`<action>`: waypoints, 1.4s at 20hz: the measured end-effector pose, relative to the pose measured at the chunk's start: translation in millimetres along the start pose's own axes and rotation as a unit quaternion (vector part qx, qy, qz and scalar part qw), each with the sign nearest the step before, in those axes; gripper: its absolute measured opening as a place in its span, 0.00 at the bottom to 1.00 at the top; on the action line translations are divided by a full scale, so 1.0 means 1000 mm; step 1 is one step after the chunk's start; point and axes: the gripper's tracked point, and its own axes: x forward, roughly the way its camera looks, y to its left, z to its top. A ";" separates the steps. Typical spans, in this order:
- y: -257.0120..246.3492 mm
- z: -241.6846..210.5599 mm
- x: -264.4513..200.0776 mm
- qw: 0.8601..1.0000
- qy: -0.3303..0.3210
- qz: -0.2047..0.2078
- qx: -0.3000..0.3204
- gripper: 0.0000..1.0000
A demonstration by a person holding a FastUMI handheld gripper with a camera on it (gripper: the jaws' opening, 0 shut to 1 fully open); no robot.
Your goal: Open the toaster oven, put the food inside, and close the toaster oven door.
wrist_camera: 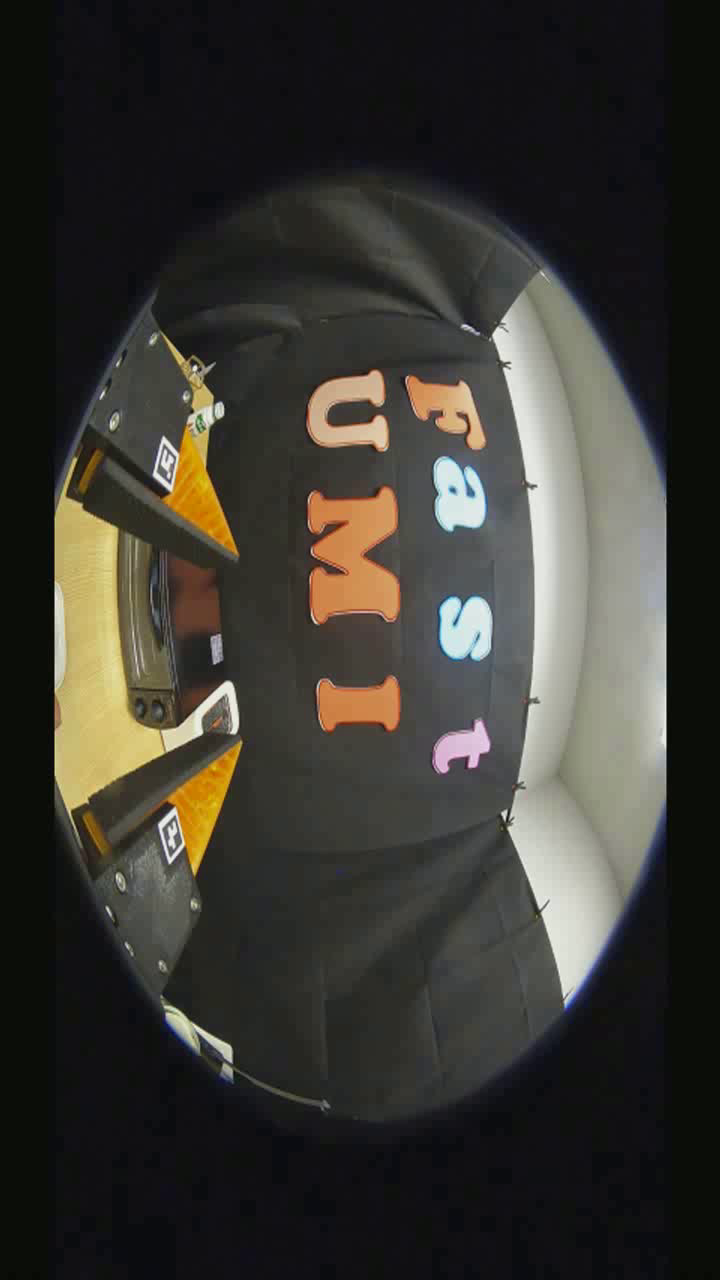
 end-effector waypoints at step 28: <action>0.029 -0.050 0.038 0.998 0.039 0.042 0.001 0.99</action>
